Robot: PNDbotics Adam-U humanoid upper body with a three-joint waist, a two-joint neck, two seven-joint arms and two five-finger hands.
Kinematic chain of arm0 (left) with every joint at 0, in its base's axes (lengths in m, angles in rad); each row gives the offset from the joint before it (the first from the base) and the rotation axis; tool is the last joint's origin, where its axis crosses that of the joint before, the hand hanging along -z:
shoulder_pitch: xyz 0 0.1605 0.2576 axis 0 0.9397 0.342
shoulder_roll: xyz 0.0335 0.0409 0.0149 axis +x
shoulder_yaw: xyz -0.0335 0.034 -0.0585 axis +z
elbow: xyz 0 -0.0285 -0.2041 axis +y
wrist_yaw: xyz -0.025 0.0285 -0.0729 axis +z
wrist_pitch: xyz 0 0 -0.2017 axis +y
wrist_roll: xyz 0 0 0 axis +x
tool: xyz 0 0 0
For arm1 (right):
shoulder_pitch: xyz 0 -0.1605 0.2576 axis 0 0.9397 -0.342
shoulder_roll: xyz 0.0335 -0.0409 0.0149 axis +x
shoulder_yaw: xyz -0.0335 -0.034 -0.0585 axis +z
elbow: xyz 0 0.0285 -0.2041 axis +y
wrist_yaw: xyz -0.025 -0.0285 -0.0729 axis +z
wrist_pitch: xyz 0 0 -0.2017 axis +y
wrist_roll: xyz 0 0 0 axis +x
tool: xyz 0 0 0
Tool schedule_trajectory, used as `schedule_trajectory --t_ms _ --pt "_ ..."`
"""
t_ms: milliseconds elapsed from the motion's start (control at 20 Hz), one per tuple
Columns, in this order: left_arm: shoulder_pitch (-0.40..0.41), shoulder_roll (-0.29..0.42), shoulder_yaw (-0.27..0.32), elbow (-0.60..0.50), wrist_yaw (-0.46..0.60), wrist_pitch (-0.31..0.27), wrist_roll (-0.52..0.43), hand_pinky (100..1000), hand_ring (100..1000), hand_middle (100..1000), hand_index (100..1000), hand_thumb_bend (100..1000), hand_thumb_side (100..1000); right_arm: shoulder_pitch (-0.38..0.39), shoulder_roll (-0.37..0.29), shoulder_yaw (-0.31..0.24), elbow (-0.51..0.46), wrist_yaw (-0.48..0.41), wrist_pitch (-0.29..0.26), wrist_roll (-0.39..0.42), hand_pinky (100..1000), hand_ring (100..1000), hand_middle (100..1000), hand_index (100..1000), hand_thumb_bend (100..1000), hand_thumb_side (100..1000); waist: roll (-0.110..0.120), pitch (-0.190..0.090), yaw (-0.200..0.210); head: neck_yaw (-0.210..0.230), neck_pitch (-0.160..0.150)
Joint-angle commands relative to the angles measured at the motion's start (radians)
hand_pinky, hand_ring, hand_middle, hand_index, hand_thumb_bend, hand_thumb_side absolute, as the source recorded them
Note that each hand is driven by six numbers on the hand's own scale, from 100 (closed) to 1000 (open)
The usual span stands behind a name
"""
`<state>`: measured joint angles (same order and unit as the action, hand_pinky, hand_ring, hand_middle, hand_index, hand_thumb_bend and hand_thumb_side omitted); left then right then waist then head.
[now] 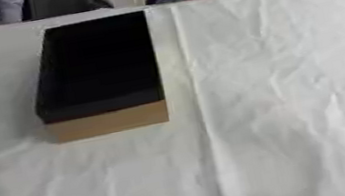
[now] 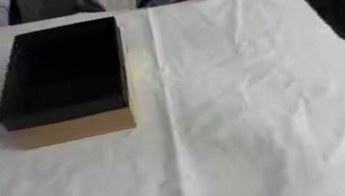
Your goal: Pick up objects on the table and place them in the box.
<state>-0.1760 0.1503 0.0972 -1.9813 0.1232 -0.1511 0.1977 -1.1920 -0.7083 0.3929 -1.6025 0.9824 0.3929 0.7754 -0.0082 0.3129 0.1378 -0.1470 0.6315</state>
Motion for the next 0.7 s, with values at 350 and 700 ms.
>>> schedule_trajectory --t_ms 350,700 --pt "-0.012 0.020 0.001 -0.019 0.004 -0.004 0.006 1000 601 696 863 100 656 -0.065 0.154 0.050 -0.037 0.010 0.097 0.015 733 712 426 414 100 100 -0.002 -0.025 0.016 -0.039 0.011" --pt "-0.016 0.014 0.000 -0.019 0.007 -0.001 0.001 1000 602 696 864 100 657 -0.056 0.241 0.088 -0.020 0.004 0.148 -0.009 734 707 425 418 100 100 -0.005 -0.021 0.030 -0.049 0.000"
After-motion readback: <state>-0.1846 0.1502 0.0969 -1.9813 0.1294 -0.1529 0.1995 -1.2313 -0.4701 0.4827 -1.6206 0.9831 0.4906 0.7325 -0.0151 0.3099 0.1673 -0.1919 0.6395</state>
